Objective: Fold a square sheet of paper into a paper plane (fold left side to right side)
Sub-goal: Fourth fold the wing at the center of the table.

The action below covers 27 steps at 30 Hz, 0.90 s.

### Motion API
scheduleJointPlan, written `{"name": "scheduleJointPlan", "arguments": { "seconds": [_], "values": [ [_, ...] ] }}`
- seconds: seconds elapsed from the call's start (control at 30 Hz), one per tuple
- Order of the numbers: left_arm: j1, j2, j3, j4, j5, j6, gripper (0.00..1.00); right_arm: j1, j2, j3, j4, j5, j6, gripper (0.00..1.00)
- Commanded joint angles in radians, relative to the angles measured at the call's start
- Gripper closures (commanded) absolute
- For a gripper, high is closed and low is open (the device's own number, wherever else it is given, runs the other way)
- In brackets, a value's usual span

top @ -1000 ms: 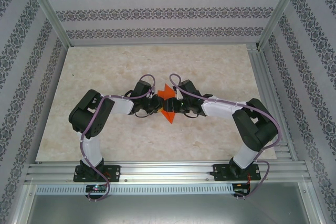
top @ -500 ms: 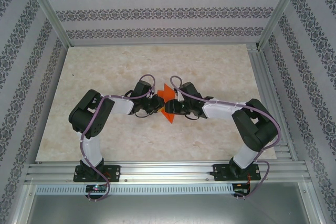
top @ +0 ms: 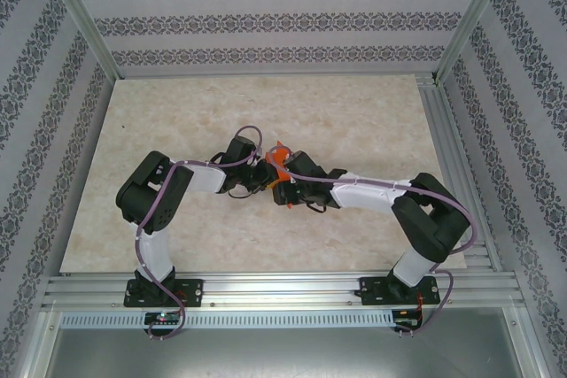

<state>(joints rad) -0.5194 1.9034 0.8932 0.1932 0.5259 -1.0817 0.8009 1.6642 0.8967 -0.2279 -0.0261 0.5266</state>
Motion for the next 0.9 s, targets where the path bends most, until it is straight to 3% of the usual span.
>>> {"name": "scheduleJointPlan", "arguments": {
  "seconds": [0.0, 0.5, 0.87],
  "values": [
    [-0.012, -0.005, 0.012, -0.057, -0.011, 0.030, 0.80, 0.017, 0.029, 0.050, -0.063, 0.105, -0.035, 0.44],
    [-0.012, -0.005, 0.026, -0.074, -0.008, 0.036, 0.80, 0.047, 0.111, 0.111, -0.104, 0.148, -0.047, 0.50],
    [-0.013, -0.006, 0.026, -0.078, -0.007, 0.039, 0.80, 0.028, 0.104, 0.083, -0.065, 0.096, -0.037, 0.67]
  ]
}}
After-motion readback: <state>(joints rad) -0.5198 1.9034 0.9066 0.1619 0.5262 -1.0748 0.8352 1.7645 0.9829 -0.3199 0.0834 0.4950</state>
